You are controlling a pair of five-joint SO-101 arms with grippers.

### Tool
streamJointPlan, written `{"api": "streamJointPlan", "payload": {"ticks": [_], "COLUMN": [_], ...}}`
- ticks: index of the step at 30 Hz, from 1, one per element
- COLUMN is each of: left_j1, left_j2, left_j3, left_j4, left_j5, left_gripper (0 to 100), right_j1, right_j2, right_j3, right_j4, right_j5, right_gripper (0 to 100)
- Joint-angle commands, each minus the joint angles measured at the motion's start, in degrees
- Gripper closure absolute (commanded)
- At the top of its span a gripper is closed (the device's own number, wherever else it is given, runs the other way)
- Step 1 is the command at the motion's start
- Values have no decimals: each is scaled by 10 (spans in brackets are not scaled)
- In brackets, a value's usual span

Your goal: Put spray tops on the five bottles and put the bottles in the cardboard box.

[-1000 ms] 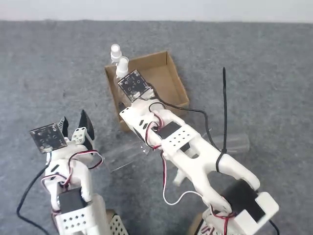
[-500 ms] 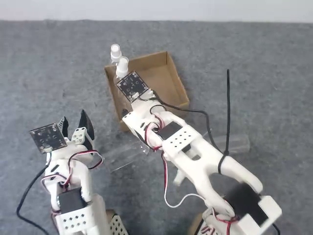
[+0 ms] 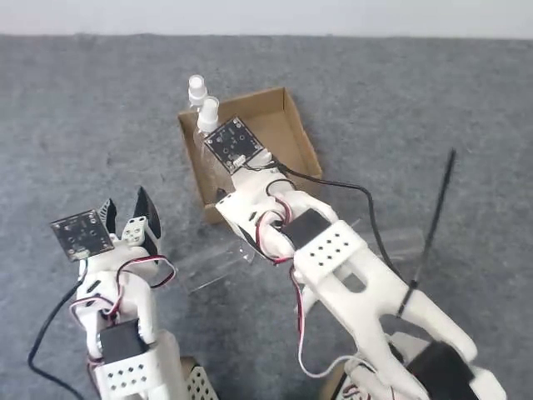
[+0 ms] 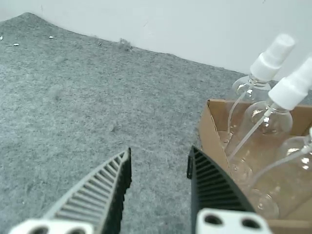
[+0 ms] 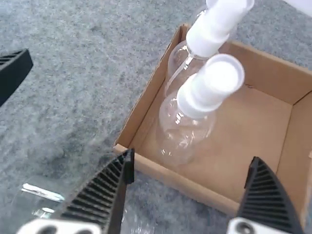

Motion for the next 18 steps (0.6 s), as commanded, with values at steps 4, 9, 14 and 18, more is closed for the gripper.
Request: {"api": "streamJointPlan", "payload": {"ticks": [4,9,14,18], "left_j1": [-5,-15,-36,-33], "left_j2": [-11,-11,-11,-11], "left_j3": [-6,-6,-8,-8], "left_j4": [-15,-15,-16,-16], "left_j5": [-4,-4,-4,-4], "left_gripper": [822,822,822,822], "right_j1": [0,-5,-22,-46], "right_j2": [-97,-131,-136,-124], "right_j3": [-35,-36,-66,-106], "right_j4": [80,124,177,240], "right_j5": [-5,-9,-90,-193], "right_gripper": [701,701,701,700]}}
